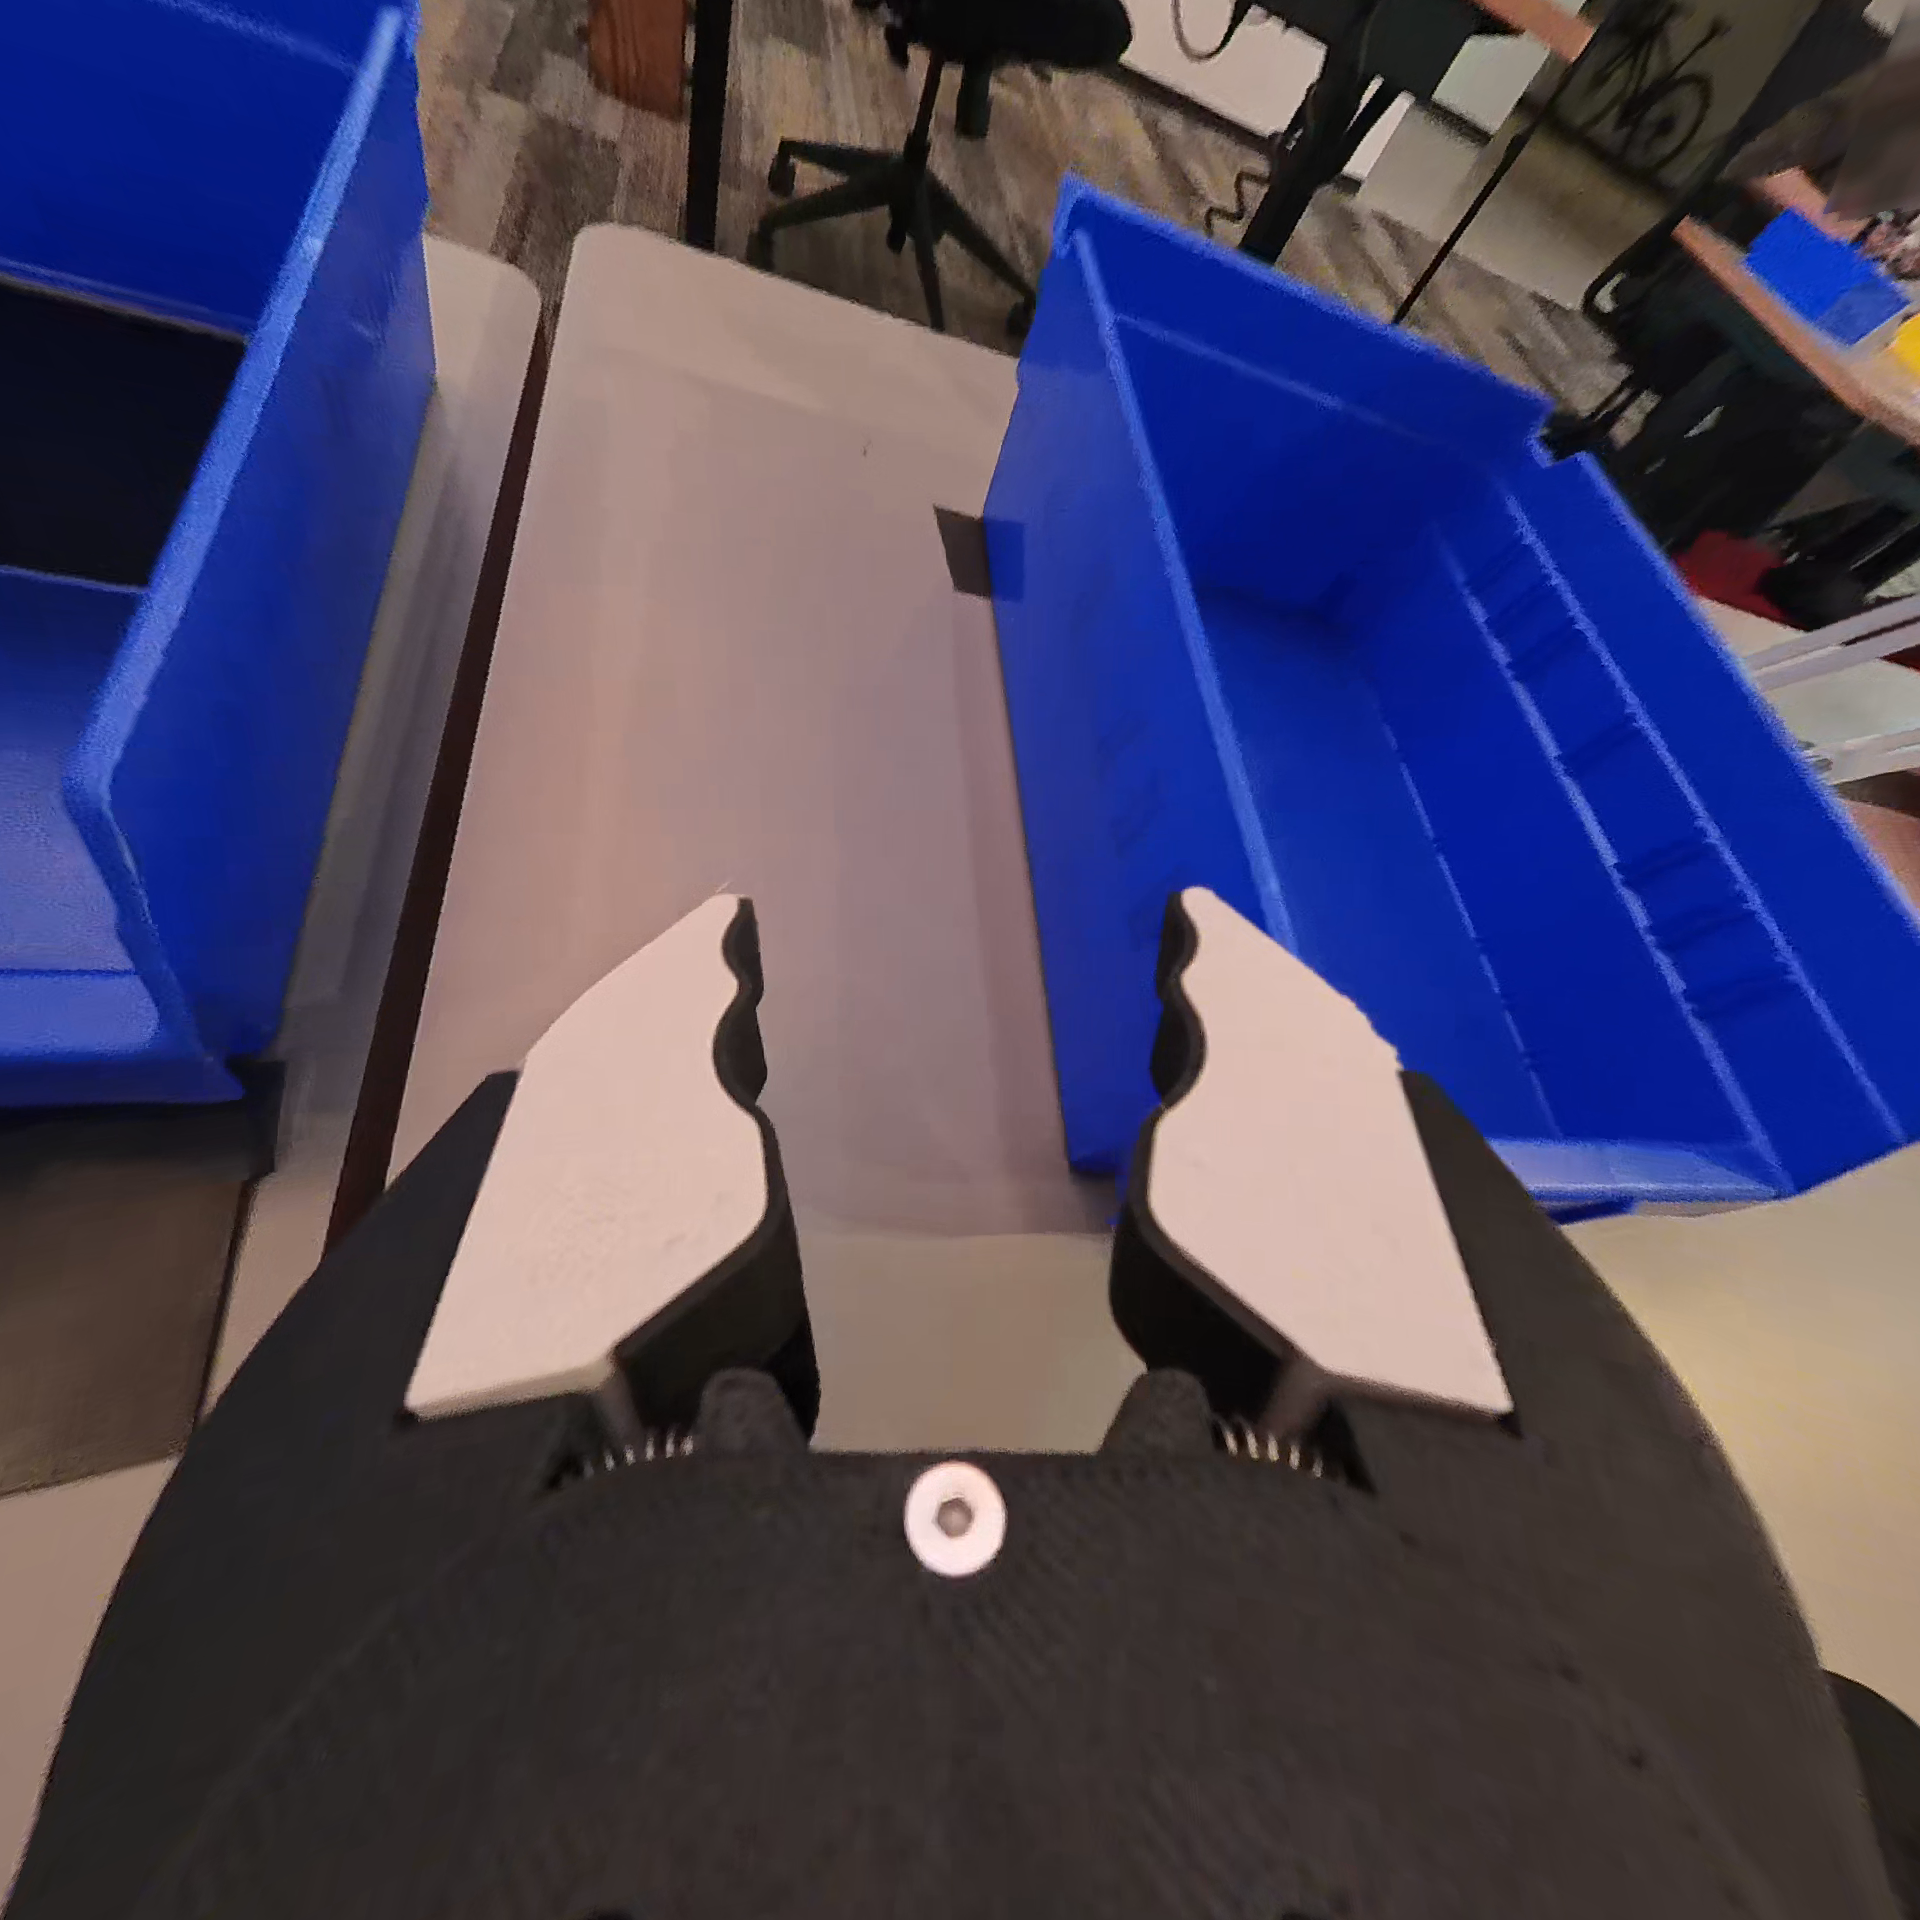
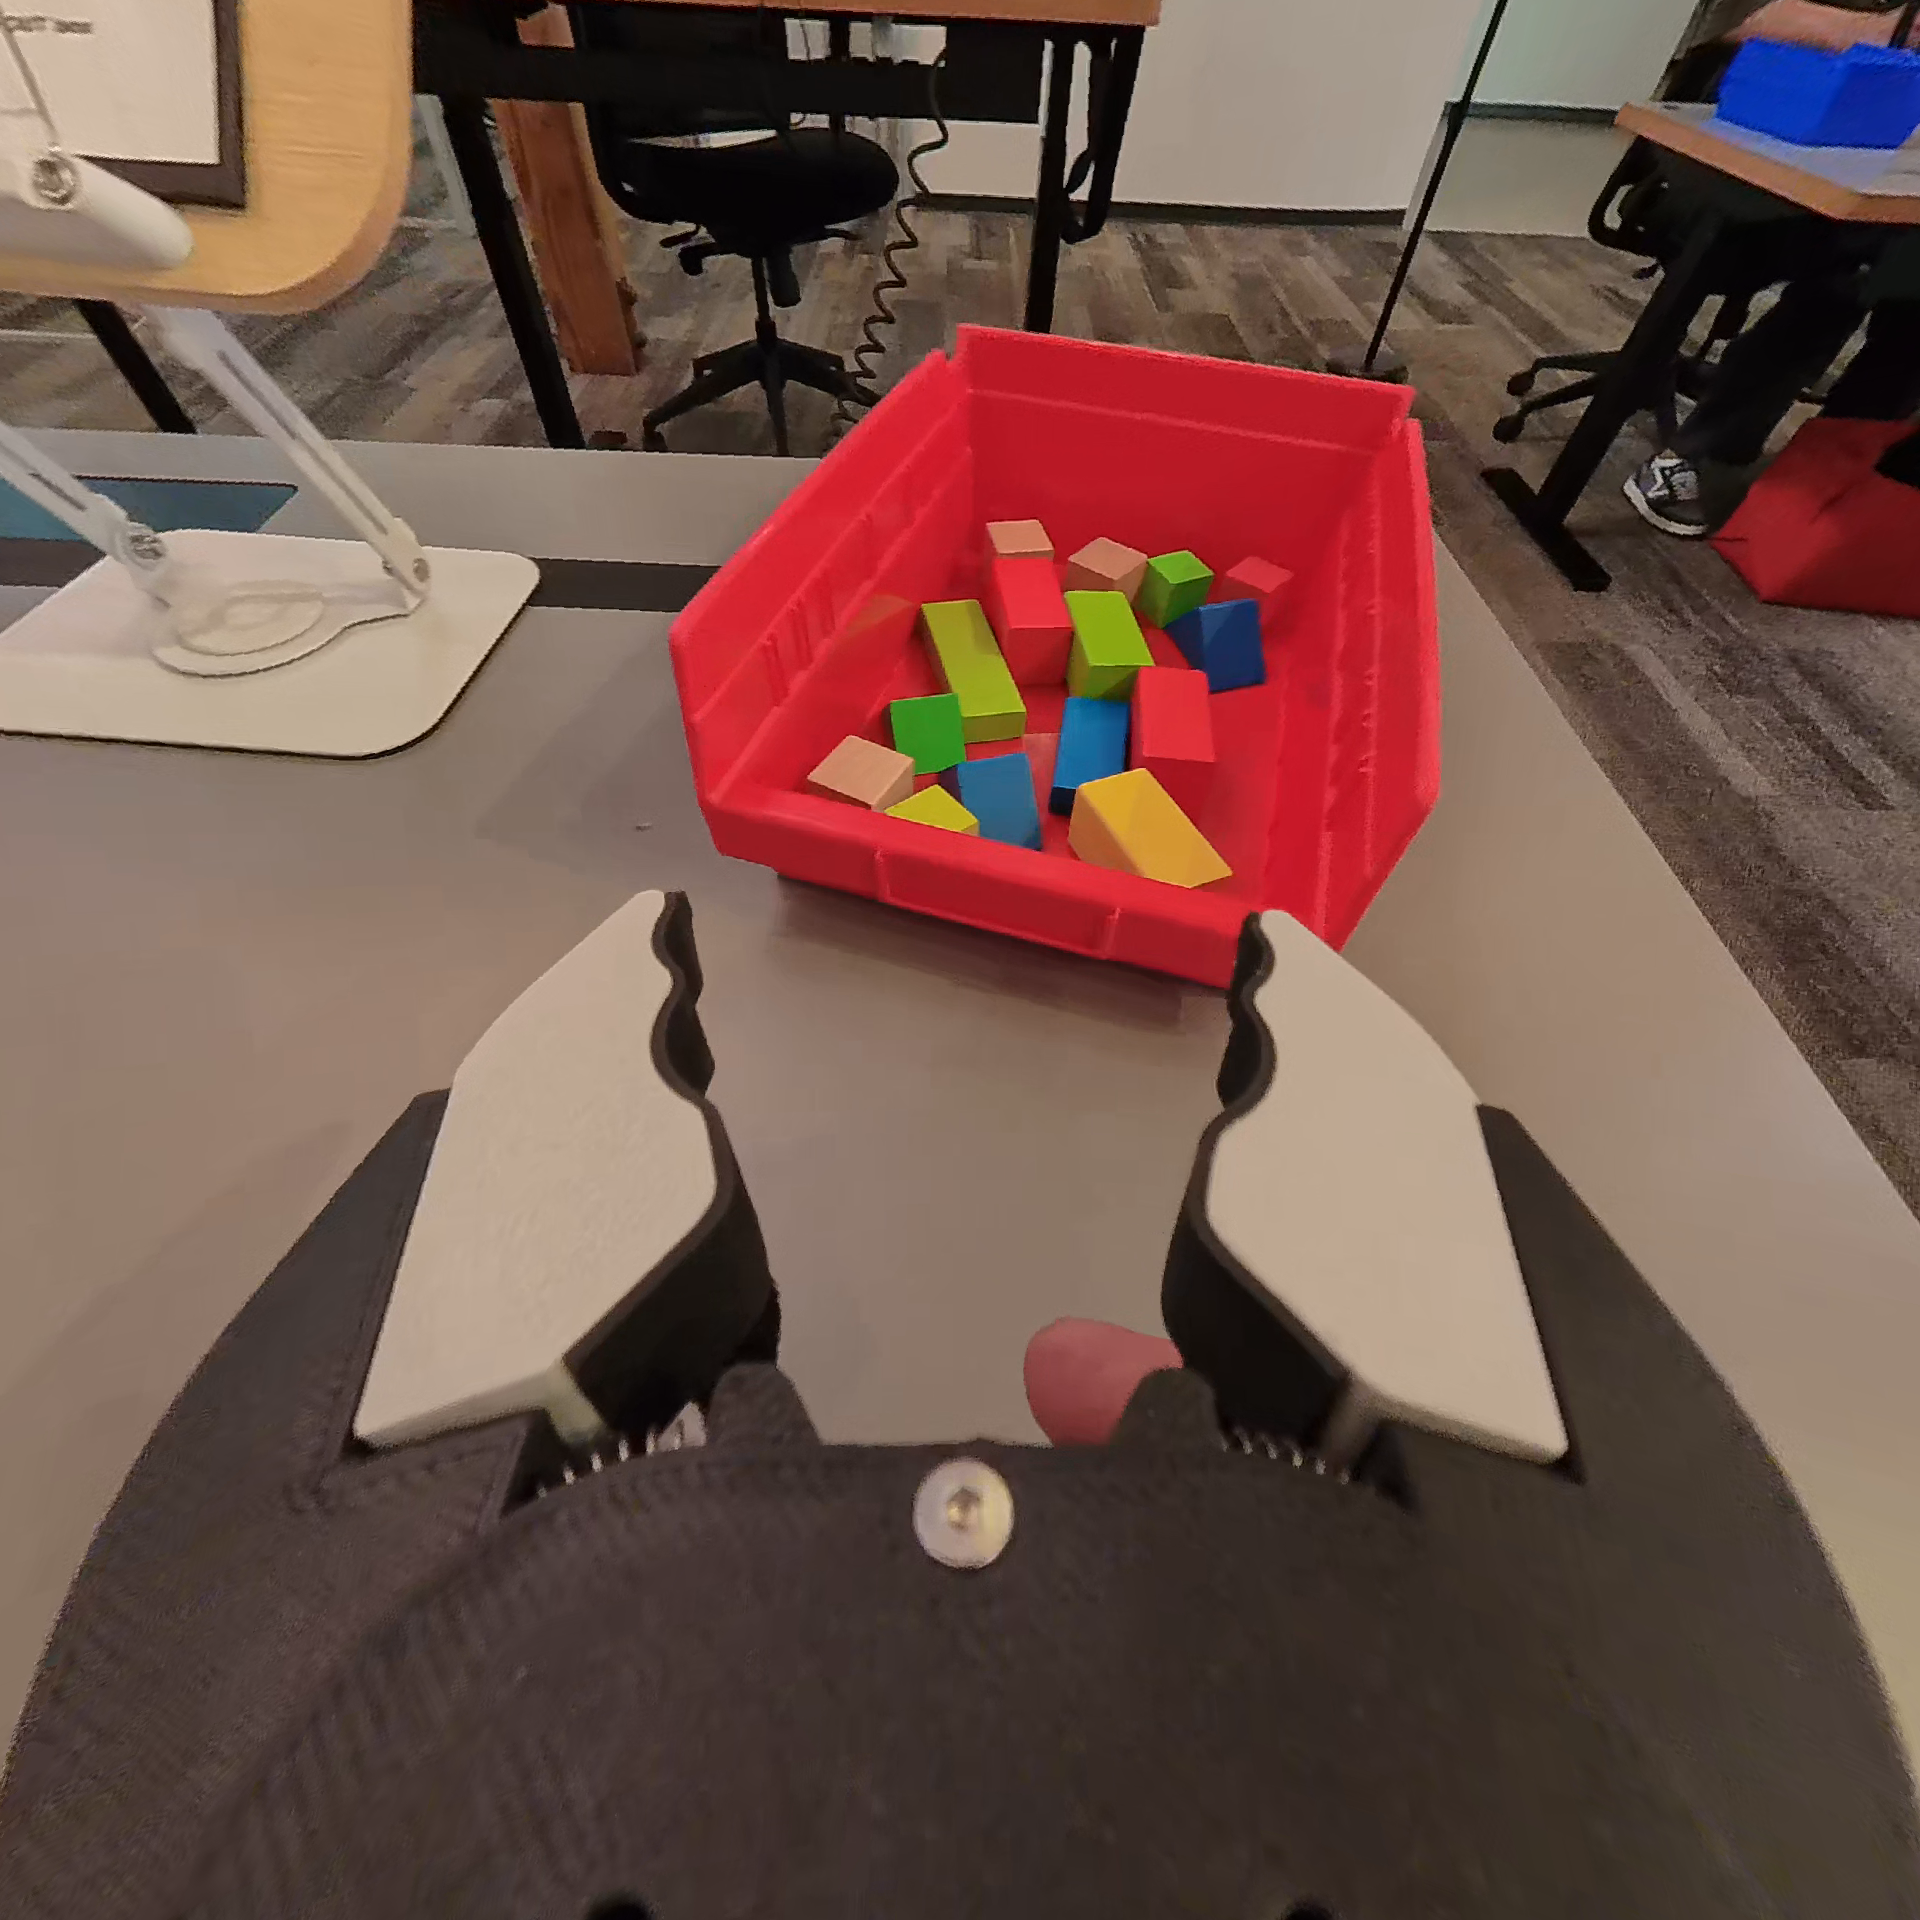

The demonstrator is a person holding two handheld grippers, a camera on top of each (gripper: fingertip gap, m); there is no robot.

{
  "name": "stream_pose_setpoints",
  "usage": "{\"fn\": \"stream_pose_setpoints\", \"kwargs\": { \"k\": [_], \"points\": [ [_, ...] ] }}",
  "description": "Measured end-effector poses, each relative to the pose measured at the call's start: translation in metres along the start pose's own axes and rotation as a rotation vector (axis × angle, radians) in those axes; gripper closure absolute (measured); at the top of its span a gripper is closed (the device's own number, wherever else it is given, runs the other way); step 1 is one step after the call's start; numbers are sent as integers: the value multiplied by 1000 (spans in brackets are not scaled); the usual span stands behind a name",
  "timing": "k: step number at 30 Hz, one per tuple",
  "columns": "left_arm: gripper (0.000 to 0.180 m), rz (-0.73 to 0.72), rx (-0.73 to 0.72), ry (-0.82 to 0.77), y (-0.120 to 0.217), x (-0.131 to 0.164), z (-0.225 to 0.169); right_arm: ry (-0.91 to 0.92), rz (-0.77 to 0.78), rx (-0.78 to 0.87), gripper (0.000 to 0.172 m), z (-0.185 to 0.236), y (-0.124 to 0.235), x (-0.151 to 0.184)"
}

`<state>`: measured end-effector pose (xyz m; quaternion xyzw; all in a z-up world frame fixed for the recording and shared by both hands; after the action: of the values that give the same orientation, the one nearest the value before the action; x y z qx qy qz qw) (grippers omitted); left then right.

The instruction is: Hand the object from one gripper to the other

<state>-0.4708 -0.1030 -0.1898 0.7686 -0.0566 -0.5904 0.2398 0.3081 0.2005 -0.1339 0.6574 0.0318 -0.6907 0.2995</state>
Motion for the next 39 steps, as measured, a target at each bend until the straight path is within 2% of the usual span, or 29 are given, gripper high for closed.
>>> {"fn": "stream_pose_setpoints", "kwargs": {
  "k": [5,9,15,17,25,27,32,35,37,39],
  "points": [
    [97,-121,7,-49,14,-20,-4,-13,1,2,75,-5,-7,1],
    [90,-162,63,-89,15,-31,-18,-18,-1,8,76,-9,-11,1],
    [94,-42,22,-180,-4,-21,-28,-16,1,71,78,-29,-25,-4],
    [94,-43,19,-194,-9,-22,-33,-17,17,102,77,-42,-30,-5],
    [114,6,28,-187,-24,-10,-40,-22,81,90,76,-62,-59,-5],
    [116,16,29,-194,-27,-8,-44,-43,71,77,82,-63,-64,-10],
    [115,52,30,-207,-37,1,-51,-74,89,168,86,-95,-77,-10],
    [115,52,38,-215,-43,0,-55,-79,135,195,101,-110,-89,0],
    [118,53,34,-221,-46,-2,-56,-110,144,187,102,-116,-97,5],
    [126,67,55,-218,-51,-1,-60,-136,163,161,116,-118,-107,11]
  ]
}}
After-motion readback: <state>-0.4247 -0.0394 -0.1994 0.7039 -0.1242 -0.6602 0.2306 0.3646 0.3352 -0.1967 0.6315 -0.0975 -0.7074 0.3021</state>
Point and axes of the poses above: each gripper's, where its closed fingertips meet, y back along the fingers, x out of its underside, z = x × y across the jaws, the point moved 2 cm from there along y, back along the fingers, and after that the axes turned 10 degrees about -y, right-handed, at the moved point
